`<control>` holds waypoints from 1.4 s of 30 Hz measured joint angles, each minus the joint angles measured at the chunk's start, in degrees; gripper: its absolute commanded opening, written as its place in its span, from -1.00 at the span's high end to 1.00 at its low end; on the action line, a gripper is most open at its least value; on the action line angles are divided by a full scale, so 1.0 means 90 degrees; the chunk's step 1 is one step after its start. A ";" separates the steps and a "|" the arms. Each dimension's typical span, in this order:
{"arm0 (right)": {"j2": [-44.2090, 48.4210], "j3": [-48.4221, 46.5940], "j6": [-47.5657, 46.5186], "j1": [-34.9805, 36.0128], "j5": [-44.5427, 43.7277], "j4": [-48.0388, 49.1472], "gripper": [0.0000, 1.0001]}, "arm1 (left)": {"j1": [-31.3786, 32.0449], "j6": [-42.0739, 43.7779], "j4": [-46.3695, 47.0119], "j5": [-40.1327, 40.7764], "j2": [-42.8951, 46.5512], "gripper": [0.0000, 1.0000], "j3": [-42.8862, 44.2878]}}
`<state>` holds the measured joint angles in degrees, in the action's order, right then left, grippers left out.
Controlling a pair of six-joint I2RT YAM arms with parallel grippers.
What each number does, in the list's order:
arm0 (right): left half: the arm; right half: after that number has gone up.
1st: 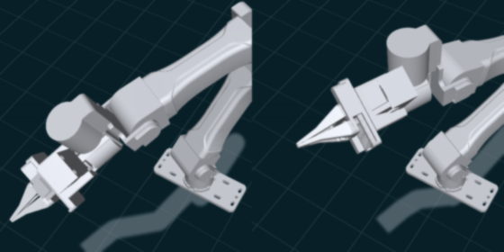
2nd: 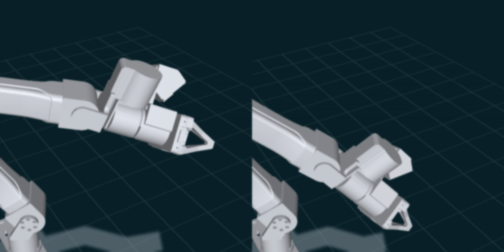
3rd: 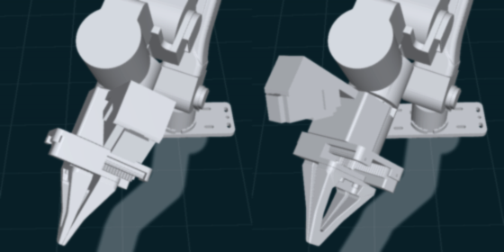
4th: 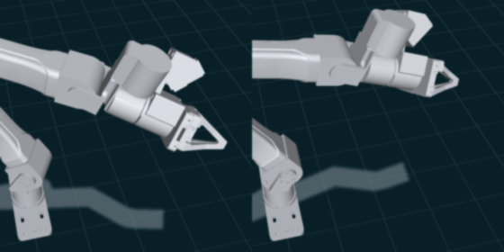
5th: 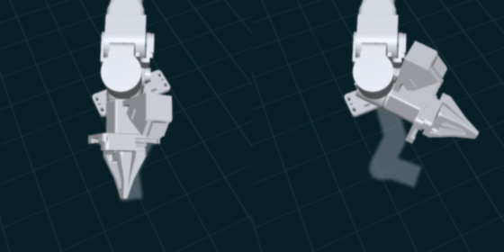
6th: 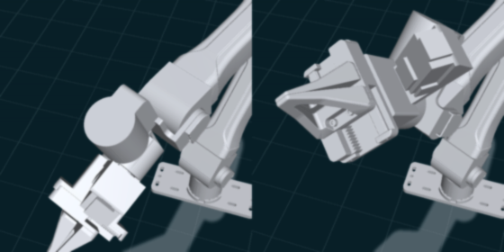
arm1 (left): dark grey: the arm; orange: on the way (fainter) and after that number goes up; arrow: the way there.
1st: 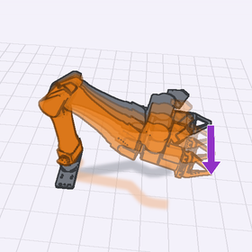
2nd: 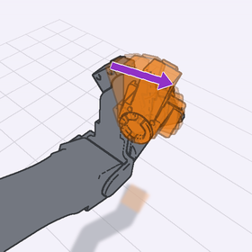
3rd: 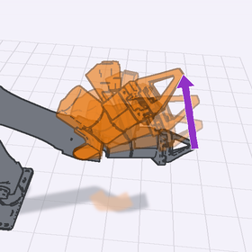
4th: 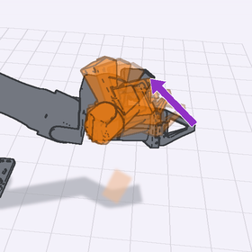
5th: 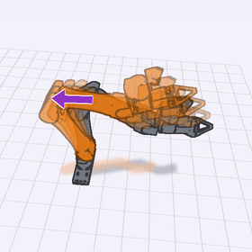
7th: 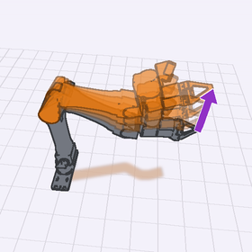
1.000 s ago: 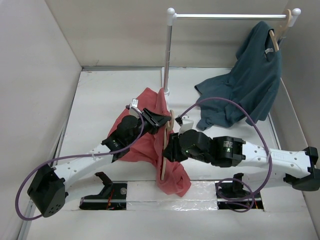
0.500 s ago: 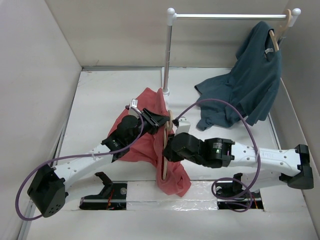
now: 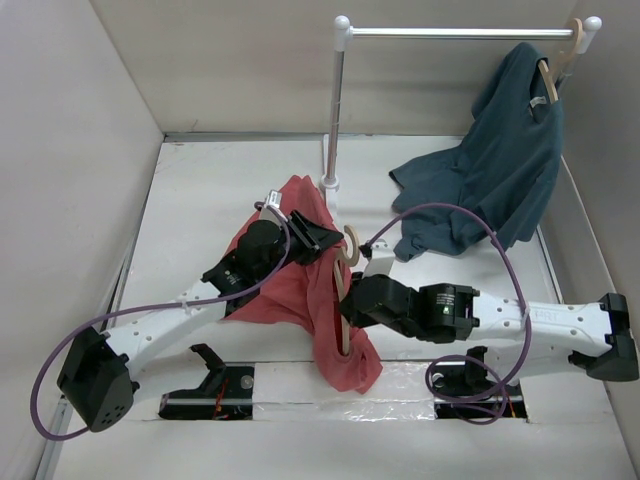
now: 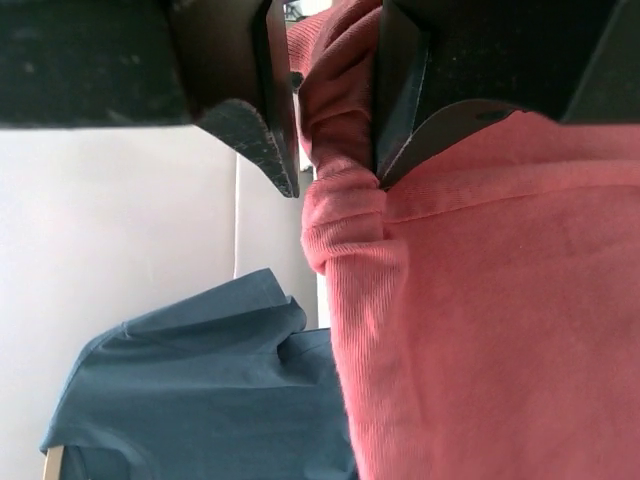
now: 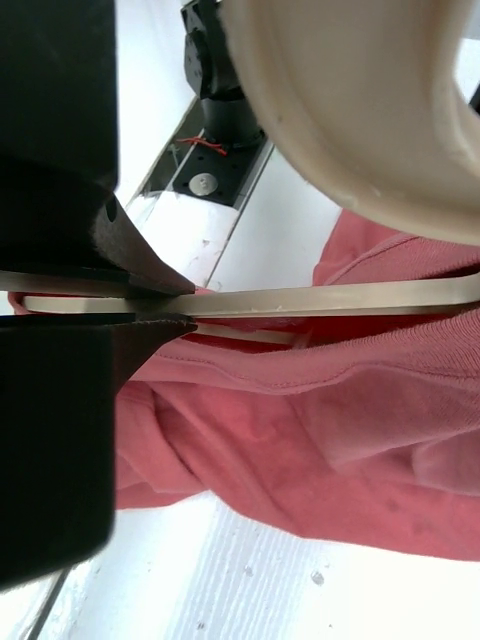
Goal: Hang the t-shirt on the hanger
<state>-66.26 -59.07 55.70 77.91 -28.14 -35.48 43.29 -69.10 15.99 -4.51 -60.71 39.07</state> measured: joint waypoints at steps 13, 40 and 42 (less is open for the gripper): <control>0.0211 0.0119 0.0000 0.0024 0.0029 -0.0041 1.00 | -0.0330 0.0780 -0.0576 0.0148 -0.0085 -0.28 0.0726; 0.0355 0.0126 -0.0068 0.0024 0.0265 -0.0022 1.00 | -0.1989 0.2300 -0.1243 0.0627 -0.2268 -0.37 0.2370; 0.0372 0.0129 -0.0080 0.0024 0.0318 -0.0010 1.00 | -0.1989 0.2188 -0.1022 0.0629 -0.2339 -0.36 0.2370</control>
<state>-62.92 -57.91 54.98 78.13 -25.28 -35.57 25.39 -49.41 6.79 1.15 -81.76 60.40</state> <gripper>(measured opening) 0.098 0.687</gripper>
